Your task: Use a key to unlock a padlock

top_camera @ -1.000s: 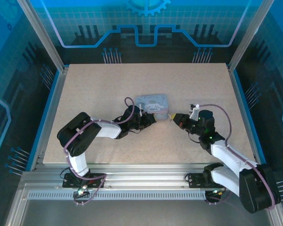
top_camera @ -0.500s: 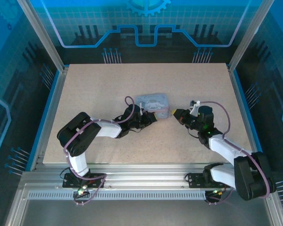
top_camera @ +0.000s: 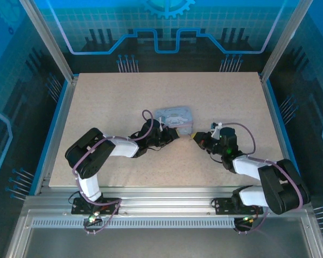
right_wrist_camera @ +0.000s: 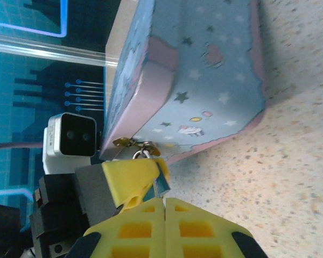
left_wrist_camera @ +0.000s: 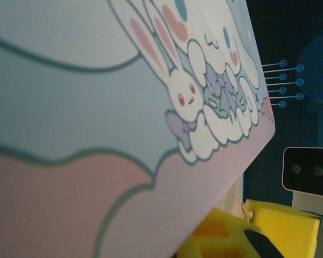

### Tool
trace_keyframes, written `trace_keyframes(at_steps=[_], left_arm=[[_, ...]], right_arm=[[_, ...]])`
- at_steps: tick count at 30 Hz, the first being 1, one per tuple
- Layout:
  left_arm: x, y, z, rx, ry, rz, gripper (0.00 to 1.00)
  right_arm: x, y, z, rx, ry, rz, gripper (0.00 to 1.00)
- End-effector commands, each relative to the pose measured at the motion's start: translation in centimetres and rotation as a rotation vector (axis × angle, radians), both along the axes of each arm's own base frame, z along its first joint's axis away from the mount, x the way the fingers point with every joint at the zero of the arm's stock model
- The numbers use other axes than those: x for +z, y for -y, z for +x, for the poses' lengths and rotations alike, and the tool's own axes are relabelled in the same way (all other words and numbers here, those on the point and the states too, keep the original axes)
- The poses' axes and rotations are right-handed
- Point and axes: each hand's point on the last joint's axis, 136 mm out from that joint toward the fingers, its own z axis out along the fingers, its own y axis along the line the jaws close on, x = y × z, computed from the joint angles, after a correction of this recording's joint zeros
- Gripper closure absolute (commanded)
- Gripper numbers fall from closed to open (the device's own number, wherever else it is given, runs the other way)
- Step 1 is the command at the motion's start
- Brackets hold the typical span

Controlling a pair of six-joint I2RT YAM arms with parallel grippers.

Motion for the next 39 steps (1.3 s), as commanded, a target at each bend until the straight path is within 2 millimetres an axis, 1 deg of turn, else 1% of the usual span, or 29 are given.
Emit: trace_keyframes(at_steps=[1, 6, 10, 18, 30, 39], left_arm=[[3.7, 0.8, 1.2, 0.003, 0.067, -0.092, 1.00], [3.8, 0.8, 1.3, 0.007, 0.071, -0.105, 1.00], [3.9, 0.8, 1.3, 0.011, 0.075, -0.123, 1.00], [3.9, 0.8, 1.4, 0.015, 0.078, -0.132, 1.00], [3.5, 0.9, 1.4, 0.017, 0.068, -0.136, 1.00], [3.3, 0.9, 1.4, 0.016, 0.063, -0.139, 1.00]], right_arm=[[0.0, -1.0, -0.1, -0.005, 0.019, 0.027, 1.00], [-0.1, -2.7, -0.3, -0.001, 0.018, 0.057, 1.00], [-0.2, -3.3, -0.5, -0.012, 0.002, 0.074, 1.00], [-0.8, -3.5, -0.8, -0.038, -0.016, 0.077, 1.00], [-1.0, -4.1, -0.5, -0.030, -0.016, 0.095, 1.00], [-0.4, -4.2, -0.5, -0.029, 0.002, 0.110, 1.00]])
